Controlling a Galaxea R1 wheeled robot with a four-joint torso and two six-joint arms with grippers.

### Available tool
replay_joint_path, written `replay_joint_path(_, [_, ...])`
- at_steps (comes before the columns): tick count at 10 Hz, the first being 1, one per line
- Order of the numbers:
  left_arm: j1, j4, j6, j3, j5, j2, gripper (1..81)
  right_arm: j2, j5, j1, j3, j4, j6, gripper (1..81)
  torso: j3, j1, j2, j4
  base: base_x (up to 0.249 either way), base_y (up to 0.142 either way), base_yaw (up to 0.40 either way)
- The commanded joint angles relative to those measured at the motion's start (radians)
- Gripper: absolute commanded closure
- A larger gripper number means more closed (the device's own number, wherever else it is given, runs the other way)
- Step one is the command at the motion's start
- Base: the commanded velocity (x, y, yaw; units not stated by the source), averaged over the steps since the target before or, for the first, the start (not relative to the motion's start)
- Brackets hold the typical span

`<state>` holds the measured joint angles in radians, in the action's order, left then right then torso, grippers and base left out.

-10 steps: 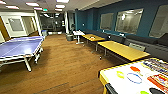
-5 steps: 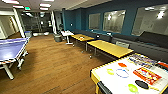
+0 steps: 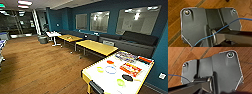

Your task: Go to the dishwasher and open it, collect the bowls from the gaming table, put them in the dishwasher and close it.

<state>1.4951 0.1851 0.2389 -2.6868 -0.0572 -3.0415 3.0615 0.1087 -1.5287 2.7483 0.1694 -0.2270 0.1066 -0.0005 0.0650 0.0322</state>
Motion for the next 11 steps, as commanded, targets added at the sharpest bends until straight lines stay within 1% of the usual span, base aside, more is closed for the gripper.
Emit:
replay_joint_path(1, [-0.045,0.008,0.003,0.004,0.056,-0.001,1.0,0.002,-0.047,0.046,-0.006,0.006,0.003,1.0,0.0,0.001,0.0,0.0,0.0,0.0,-0.36])
replay_joint_path(11, [-0.042,0.008,0.003,0.004,0.065,0.002,1.0,0.004,-0.049,0.046,-0.006,0.006,0.003,1.0,0.0,0.001,0.0,0.0,0.0,0.0,-0.36])
